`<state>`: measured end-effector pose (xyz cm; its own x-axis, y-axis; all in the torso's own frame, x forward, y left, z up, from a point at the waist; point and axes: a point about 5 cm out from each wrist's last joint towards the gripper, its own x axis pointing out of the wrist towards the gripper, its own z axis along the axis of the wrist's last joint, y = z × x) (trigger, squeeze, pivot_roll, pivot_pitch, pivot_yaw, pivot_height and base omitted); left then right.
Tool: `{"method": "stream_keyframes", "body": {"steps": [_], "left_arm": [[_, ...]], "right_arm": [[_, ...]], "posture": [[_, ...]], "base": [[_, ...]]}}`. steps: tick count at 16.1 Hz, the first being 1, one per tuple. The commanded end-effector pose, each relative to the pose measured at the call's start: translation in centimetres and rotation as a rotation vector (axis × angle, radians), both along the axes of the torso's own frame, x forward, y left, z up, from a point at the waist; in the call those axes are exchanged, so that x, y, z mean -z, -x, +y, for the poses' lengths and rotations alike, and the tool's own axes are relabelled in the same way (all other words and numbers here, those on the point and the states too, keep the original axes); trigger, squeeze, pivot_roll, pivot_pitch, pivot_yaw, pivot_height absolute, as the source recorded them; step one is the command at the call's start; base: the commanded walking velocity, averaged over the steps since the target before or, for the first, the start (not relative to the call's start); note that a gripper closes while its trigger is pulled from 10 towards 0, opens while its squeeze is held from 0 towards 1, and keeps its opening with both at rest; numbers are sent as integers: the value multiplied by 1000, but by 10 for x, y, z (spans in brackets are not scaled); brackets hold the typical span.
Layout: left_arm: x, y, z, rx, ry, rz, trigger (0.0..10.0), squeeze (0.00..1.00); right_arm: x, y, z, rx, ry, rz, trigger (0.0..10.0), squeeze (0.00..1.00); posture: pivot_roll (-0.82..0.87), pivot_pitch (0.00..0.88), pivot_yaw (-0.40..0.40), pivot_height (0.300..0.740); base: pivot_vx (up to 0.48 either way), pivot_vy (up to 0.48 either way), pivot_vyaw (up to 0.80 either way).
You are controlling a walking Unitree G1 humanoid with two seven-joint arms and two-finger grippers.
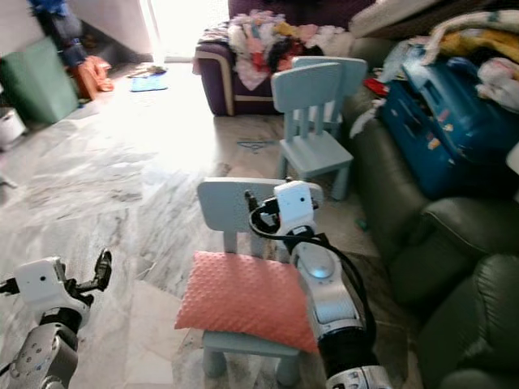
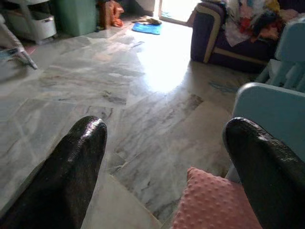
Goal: Move the pillow to the sofa
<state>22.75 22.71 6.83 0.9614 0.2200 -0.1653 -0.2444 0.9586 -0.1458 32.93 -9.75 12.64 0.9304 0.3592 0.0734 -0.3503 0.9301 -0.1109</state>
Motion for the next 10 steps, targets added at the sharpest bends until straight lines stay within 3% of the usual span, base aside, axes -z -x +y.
{"method": "stream_keyframes", "body": {"steps": [1,7,10], "left_arm": [[-2,1,2,-7,-4,-14,10000,0],[-2,2,-1,0,20,-19,10000,0],[1,2,-2,-17,21,-3,10000,0]], "right_arm": [[-1,0,3,-11,2,-4,10000,0],[-1,1,3,-10,4,-2,10000,0],[-1,1,3,-10,6,-3,10000,0]], "posture": [[-99,13,47,740],[-102,15,48,740],[-103,17,46,740]], "base": [[345,0,0],[325,0,0],[0,0,0]]}}
